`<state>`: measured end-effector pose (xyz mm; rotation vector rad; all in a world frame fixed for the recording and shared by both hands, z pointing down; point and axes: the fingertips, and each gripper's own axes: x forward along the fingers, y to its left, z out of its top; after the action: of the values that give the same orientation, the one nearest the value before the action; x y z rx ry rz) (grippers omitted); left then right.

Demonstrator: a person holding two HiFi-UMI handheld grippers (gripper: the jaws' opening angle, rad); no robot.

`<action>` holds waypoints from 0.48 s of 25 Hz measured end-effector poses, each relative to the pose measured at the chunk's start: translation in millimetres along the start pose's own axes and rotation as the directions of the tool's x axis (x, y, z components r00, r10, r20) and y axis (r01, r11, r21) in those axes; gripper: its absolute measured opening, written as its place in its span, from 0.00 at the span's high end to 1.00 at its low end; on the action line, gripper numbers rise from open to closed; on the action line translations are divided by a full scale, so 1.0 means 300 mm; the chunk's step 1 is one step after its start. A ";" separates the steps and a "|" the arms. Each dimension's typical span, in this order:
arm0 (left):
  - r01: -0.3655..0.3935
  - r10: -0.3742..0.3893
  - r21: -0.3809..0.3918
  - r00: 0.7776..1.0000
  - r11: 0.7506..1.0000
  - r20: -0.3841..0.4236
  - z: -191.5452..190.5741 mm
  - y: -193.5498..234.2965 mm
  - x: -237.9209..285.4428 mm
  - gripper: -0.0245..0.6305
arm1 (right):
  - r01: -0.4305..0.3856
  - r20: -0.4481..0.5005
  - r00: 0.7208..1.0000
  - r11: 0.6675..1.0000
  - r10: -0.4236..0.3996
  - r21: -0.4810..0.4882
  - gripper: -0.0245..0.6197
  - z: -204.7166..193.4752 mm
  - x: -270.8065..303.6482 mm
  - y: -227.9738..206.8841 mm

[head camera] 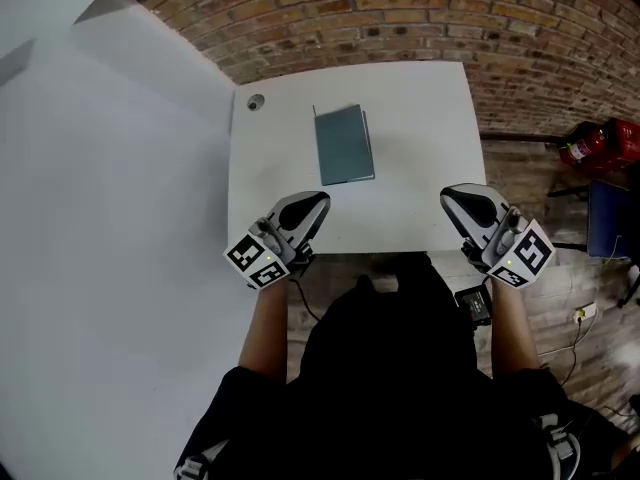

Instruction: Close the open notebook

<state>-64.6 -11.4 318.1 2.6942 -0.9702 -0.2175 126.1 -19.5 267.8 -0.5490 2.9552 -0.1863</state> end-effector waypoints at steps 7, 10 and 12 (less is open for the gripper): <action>0.118 -0.119 0.018 0.972 0.993 0.200 0.188 -0.178 -0.269 0.93 | 0.069 0.073 0.995 0.991 -0.060 -0.113 0.95 0.142 -0.019 0.327; 0.151 -0.160 0.055 0.956 0.987 0.247 0.207 -0.232 -0.375 0.93 | 0.087 0.069 0.995 0.982 -0.077 -0.165 0.95 0.152 -0.054 0.458; 0.169 -0.181 0.072 0.951 0.983 0.250 0.202 -0.277 -0.420 0.93 | 0.101 0.057 0.994 0.979 -0.092 -0.176 0.95 0.150 -0.085 0.527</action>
<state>-124.7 119.0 241.6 2.8493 -0.8093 -0.5978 101.5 131.7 203.4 -0.7097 2.9167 0.0827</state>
